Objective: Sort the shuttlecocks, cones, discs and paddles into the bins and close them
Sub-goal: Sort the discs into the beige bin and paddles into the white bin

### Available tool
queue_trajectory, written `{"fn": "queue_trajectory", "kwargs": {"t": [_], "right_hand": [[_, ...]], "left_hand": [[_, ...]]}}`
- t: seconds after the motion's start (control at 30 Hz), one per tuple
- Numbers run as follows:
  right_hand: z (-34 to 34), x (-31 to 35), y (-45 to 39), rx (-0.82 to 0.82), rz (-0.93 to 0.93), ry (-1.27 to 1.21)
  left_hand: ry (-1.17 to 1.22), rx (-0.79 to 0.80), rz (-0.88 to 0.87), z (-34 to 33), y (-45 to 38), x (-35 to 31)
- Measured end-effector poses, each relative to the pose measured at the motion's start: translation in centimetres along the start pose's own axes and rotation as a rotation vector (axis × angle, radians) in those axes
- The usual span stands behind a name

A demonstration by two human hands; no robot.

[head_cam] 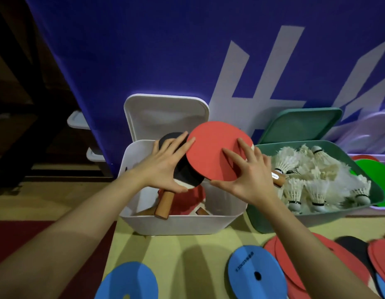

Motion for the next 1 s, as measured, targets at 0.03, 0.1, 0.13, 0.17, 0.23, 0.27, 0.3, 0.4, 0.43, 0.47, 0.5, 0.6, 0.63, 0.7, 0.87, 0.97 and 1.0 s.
{"fn": "queue_trajectory", "kwargs": {"t": [0.03, 0.1, 0.13, 0.17, 0.23, 0.27, 0.3, 0.4, 0.43, 0.47, 0.5, 0.6, 0.63, 0.7, 0.87, 0.97, 1.0], "right_hand": [[-0.5, -0.1, -0.2, 0.02, 0.008, 0.014], [-1.8, -0.3, -0.4, 0.058, 0.003, 0.034], [-2.4, -0.2, -0.4, 0.075, 0.0, 0.042], [-3.0, -0.1, -0.3, 0.093, -0.001, 0.049], [-3.7, 0.3, -0.4, 0.118, -0.006, 0.045], [-3.9, 0.5, -0.4, 0.125, -0.008, 0.028], [-4.1, 0.9, -0.5, 0.135, 0.001, 0.006], [-5.4, 3.1, -0.8, 0.185, 0.09, -0.023], [-6.0, 3.9, -1.0, 0.21, 0.114, -0.024], [-6.9, 4.5, -1.1, 0.244, 0.127, -0.029], [-7.9, 5.1, -1.2, 0.289, 0.132, -0.035], [-11.6, 6.0, -1.1, 0.451, 0.145, -0.027], [-12.8, 6.2, -1.0, 0.488, 0.154, -0.016], [-14.5, 6.2, -0.9, 0.557, 0.154, 0.009], [-15.1, 5.8, -1.0, 0.607, 0.103, 0.07], [-12.4, 6.8, -0.8, 0.452, 0.081, 0.008], [-11.4, 7.4, -0.4, 0.397, 0.083, -0.013]], "left_hand": [[0.08, 0.021, 0.012, -0.8, -0.2, 0.3], [0.234, 0.082, 0.042, -2.2, -0.9, 1.1], [0.254, 0.107, 0.043, -2.7, -1.1, 1.4], [0.227, 0.113, 0.026, -2.9, -1.3, 1.6], [0.143, 0.089, -0.018, -2.7, -1.3, 1.7], [0.116, 0.072, -0.023, -2.5, -1.0, 1.8], [0.108, 0.052, -0.017, -2.3, -0.6, 1.9], [0.182, 0.002, 0.022, -2.4, 1.6, 2.7], [0.205, -0.001, 0.038, -2.5, 2.3, 3.2], [0.22, 0.009, 0.062, -2.9, 2.9, 3.7], [0.232, 0.032, 0.095, -3.3, 3.5, 4.2], [0.257, 0.1, 0.201, -5.0, 4.5, 5.6], [0.257, 0.13, 0.228, -5.7, 4.5, 5.9], [0.239, 0.206, 0.271, -7.1, 4.2, 6.4], [0.177, 0.2, 0.269, -7.1, 2.9, 5.8], [0.18, 0.056, 0.23, -5.0, 3.5, 4.6], [0.179, 0.017, 0.21, -4.3, 4.0, 4.1]]}}
Point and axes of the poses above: each hand's wrist, its own y-axis away from the middle knuckle, its own z-axis out of the back of the hand, x = y × z, the point moved 8 cm from there along -y, towards the middle knuckle
